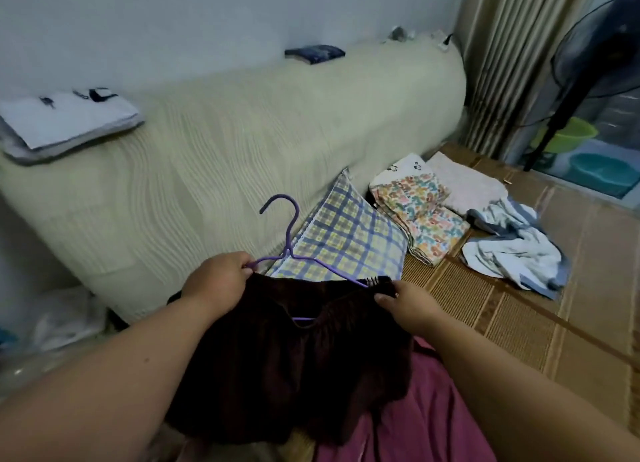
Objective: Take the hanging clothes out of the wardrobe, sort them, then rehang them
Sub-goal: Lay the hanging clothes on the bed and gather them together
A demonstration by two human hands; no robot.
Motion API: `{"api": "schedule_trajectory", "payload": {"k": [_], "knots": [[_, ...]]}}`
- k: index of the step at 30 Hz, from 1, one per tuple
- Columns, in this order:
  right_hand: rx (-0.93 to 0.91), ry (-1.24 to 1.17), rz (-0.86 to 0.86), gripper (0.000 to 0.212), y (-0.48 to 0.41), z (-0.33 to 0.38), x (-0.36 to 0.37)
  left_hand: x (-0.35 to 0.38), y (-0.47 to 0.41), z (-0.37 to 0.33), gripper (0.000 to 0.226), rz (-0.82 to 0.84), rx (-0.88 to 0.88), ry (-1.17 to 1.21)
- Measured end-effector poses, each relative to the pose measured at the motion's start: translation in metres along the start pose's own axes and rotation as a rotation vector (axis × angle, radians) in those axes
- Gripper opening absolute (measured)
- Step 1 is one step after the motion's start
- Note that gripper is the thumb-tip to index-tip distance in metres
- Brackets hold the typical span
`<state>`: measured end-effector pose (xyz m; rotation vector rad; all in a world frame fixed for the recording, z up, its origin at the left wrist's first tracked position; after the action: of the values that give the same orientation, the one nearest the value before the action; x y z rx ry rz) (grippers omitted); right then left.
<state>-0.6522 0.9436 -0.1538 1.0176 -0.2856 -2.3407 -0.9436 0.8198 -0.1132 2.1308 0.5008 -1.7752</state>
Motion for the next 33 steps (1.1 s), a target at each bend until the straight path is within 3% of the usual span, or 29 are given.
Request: {"api": "schedule_trajectory", "payload": {"k": [5,8,11,14,18,21,23,28,33], "knots": [[0.119,-0.013,-0.022,0.039,-0.089,0.006,0.024,0.056,-0.09,0.03,0.009,0.128,0.034,0.021],[0.192,-0.011,-0.029,0.045,-0.142,0.005,0.049,0.097,-0.146,0.048,0.022,0.262,0.082,0.031],[0.234,-0.035,-0.046,0.043,-0.2,0.002,0.076,0.134,-0.208,0.067,0.013,0.324,0.103,0.009],[0.241,-0.048,-0.048,0.06,-0.246,-0.001,0.098,0.172,-0.257,0.083,0.011,0.349,0.103,0.007],[0.216,0.138,-0.011,0.078,-0.283,-0.008,0.118,0.22,-0.288,0.085,0.022,0.342,0.108,0.019],[0.179,0.271,0.019,0.079,-0.287,-0.014,0.131,0.241,-0.284,0.076,0.061,0.337,0.154,-0.101],[0.169,0.332,0.052,0.079,-0.28,-0.017,0.136,0.246,-0.272,0.067,0.073,0.389,0.208,-0.215],[0.131,0.403,0.035,0.075,-0.239,-0.01,0.109,0.226,-0.239,0.019,0.072,0.498,0.333,-0.217],[0.151,0.39,-0.099,0.069,-0.163,-0.021,0.053,0.188,-0.202,-0.064,0.067,0.519,0.526,-0.211]]}}
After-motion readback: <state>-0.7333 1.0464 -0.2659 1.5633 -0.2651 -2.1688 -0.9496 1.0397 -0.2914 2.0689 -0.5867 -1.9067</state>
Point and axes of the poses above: each hand's wrist, its own y-axis away from the middle knuckle, its own x-axis out of the palm, z = x × y, the point moved 5 cm from there along -y, towards the middle knuckle, and after that the axes turned 10 degrees about -y, right-handed, at the moved point
